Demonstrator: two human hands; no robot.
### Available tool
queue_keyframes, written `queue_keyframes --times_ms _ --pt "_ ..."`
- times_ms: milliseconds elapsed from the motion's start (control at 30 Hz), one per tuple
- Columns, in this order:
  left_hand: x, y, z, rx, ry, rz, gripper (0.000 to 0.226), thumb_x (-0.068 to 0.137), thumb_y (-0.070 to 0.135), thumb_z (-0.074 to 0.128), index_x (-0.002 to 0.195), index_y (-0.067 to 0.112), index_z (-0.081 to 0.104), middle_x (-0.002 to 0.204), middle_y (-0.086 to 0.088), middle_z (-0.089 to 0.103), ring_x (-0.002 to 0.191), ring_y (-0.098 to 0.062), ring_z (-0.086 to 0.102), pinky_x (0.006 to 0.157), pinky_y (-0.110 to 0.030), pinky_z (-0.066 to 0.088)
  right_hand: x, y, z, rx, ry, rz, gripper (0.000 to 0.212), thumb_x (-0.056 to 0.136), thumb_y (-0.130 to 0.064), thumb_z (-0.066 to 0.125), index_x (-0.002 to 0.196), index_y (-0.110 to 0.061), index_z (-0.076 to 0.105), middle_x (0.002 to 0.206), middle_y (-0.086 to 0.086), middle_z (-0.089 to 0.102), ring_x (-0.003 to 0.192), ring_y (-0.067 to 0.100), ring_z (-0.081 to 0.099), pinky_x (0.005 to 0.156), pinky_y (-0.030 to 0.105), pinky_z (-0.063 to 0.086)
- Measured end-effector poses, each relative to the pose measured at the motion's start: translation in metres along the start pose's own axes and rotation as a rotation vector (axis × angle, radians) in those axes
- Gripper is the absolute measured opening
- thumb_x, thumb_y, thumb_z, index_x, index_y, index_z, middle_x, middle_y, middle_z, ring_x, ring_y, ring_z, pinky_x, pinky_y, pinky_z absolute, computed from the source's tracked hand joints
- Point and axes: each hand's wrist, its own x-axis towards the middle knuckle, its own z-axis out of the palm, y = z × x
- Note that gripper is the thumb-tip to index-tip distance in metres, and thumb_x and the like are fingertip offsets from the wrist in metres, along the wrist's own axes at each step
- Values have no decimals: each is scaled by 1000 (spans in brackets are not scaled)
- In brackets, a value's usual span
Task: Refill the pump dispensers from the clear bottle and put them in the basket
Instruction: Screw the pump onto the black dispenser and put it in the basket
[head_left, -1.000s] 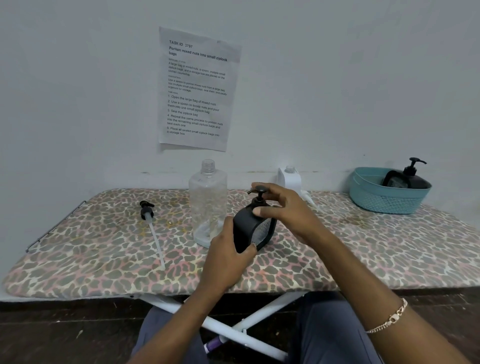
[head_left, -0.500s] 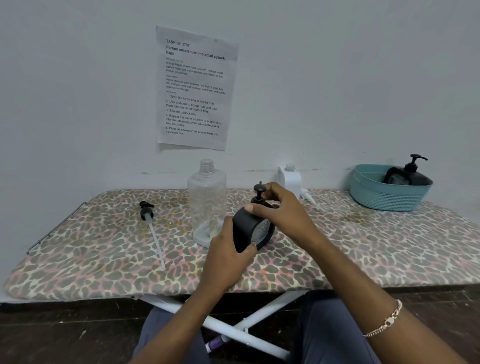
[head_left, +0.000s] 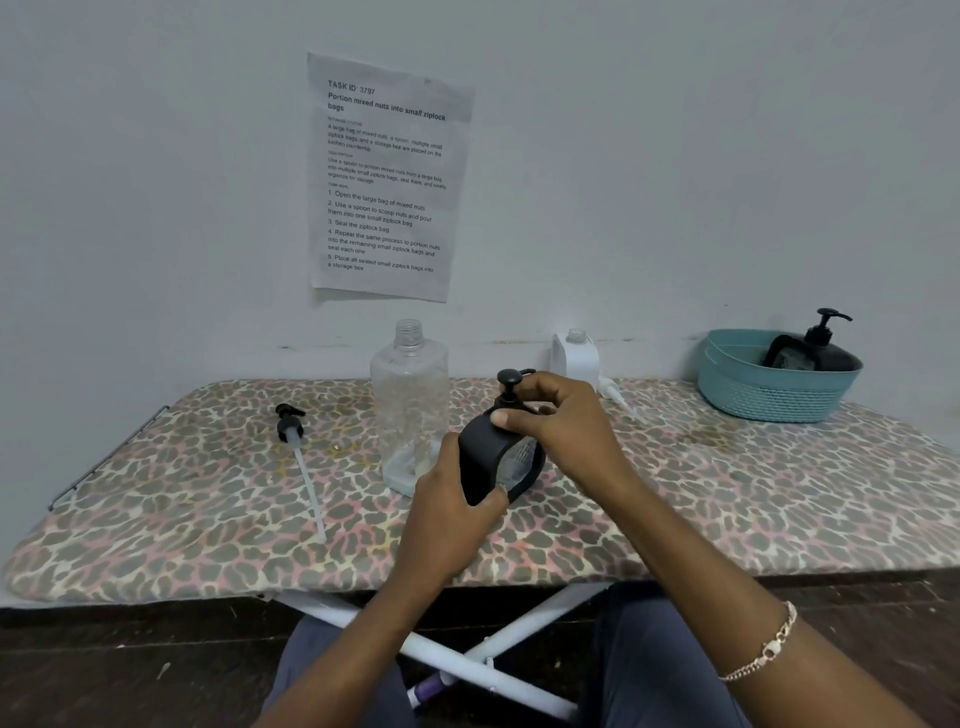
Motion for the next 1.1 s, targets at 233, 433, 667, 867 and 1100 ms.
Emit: queue_keyframes --times_ms 233,433,667,867,1100 --pt "0 0 -1 -4 -20 4 43 90 26 76 122 32 48 99 11 69 85 -2 67 65 -17 52 4 -1 -13 -42 -237 30 32 97 -22 73 128 -25 71 125 -11 73 123 3 64 112 38 47" --pt "0 1 0 -11 -7 12 42 90 25 77 120 30 48 94 12 68 83 0 67 62 -14 49 4 1 -15 114 -249 58 33 94 -1 71 124 -15 74 122 -1 77 122 12 68 113 41 49" --pt "-1 2 -2 -66 26 -21 39 87 20 78 116 27 53 86 8 68 72 -3 64 58 -14 45 -10 0 19 205 93 104 42 83 0 82 122 -14 75 109 -3 80 105 8 75 101 35 58" --pt "0 2 -4 -68 -25 -15 41 89 23 78 120 29 53 96 10 70 84 -4 69 64 -17 51 1 2 -5 138 -166 71 29 91 -6 76 119 -15 77 119 -2 77 118 12 70 111 41 51" --pt "2 3 -5 -65 -43 16 41 89 22 78 121 27 54 96 11 69 84 -4 67 64 -15 49 5 7 -22 268 -376 76 32 97 -2 66 128 -10 69 129 9 73 129 20 64 112 35 48"
